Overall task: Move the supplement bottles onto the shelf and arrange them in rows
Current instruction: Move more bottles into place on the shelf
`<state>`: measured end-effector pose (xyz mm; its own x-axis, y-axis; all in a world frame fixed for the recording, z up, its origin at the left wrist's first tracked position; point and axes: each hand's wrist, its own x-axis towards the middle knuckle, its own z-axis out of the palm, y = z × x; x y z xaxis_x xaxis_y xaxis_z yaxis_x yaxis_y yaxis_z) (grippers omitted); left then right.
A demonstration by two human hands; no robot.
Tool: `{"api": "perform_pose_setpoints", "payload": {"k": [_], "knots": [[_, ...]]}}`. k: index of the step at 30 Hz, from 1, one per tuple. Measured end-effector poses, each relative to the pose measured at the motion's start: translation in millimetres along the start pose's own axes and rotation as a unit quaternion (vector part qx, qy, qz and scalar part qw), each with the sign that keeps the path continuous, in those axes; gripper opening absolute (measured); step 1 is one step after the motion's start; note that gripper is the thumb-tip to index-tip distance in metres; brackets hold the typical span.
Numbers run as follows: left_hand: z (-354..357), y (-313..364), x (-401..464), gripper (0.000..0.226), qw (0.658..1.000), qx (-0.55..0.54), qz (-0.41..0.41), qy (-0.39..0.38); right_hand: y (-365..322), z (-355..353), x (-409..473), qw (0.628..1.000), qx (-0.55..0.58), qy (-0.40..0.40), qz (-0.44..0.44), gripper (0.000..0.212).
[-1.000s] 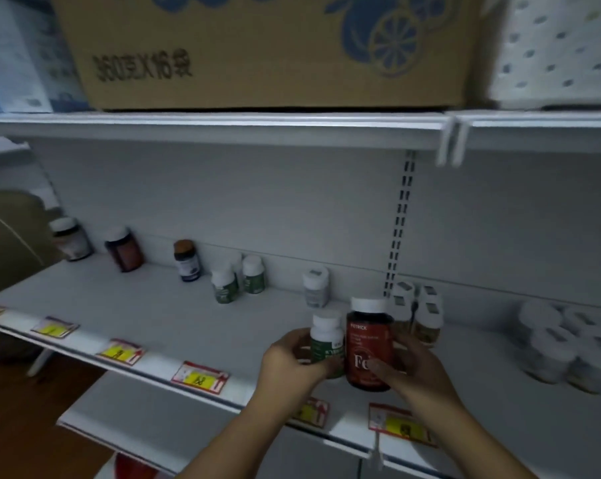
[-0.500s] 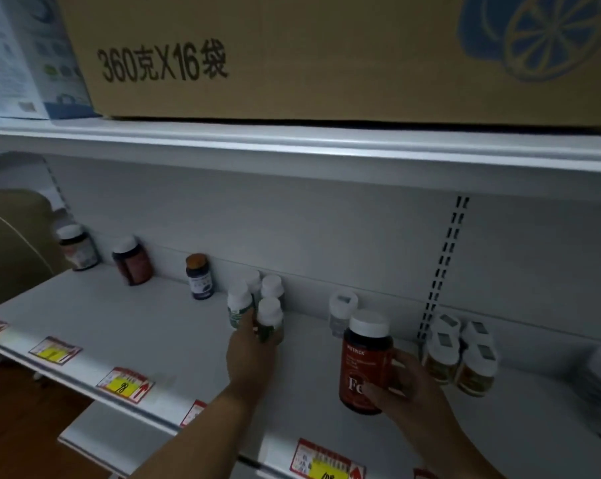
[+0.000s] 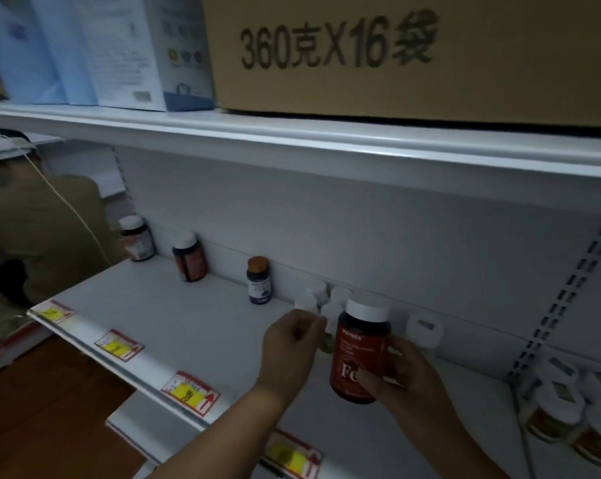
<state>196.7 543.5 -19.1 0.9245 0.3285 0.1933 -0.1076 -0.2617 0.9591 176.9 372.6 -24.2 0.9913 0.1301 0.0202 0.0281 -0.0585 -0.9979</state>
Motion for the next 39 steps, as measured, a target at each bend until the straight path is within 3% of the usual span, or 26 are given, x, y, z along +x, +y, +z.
{"api": "perform_pose_setpoints", "payload": {"k": [4, 7, 9, 12, 15, 18, 20, 25, 31, 34, 39], "knots": [[-90.2, 1.5, 27.1, 0.024, 0.997, -0.064, 0.006, -0.050, -18.6, 98.1, 25.3, 0.999, -0.007, -0.034, -0.030, 0.042], [-156.0, -18.5, 55.8, 0.015, 0.994, -0.095, 0.007, -0.047, -26.9, 179.8, 55.1, 0.998, -0.015, -0.039, -0.041, 0.035], [-192.4, -35.4, 77.5, 0.011, 0.996, -0.067, 0.010, -0.061, -22.1, 223.1, 76.1, 0.998, -0.024, -0.044, -0.040, 0.037], [-228.7, -60.6, 111.9, 0.008, 0.995, 0.012, -0.002, -0.101, -9.4, 268.8, 105.5, 0.997, -0.052, -0.055, -0.008, 0.055], [-244.5, -81.4, 139.8, 0.016, 0.986, 0.092, -0.019, -0.138, 7.6, 297.6, 137.1, 0.997, -0.073, -0.025, 0.024, 0.062], [-257.9, -95.7, 159.4, 0.047, 0.975, 0.132, -0.075, -0.161, 22.7, 321.6, 168.1, 0.989, -0.141, 0.041, 0.030, 0.064], [-271.6, -102.9, 168.4, 0.047, 0.961, 0.179, -0.085, -0.191, 26.4, 335.3, 183.6, 0.980, -0.182, 0.075, 0.033, 0.065], [-297.5, -104.0, 189.3, 0.049, 0.900, 0.342, -0.031, -0.270, 28.2, 352.3, 216.0, 0.961, -0.245, 0.125, 0.015, 0.063], [-311.1, -86.3, 196.4, 0.063, 0.881, 0.388, 0.070, -0.261, 50.3, 350.2, 254.4, 0.944, -0.322, 0.061, 0.039, 0.079], [-311.2, -81.8, 204.1, 0.075, 0.836, 0.464, 0.119, -0.267, 31.9, 343.7, 219.2, 0.907, -0.420, 0.020, 0.004, 0.082], [-280.4, -51.0, 215.5, 0.084, 0.775, 0.530, 0.180, -0.293, -1.8, 299.3, 137.8, 0.784, -0.593, -0.114, -0.143, 0.071]]}}
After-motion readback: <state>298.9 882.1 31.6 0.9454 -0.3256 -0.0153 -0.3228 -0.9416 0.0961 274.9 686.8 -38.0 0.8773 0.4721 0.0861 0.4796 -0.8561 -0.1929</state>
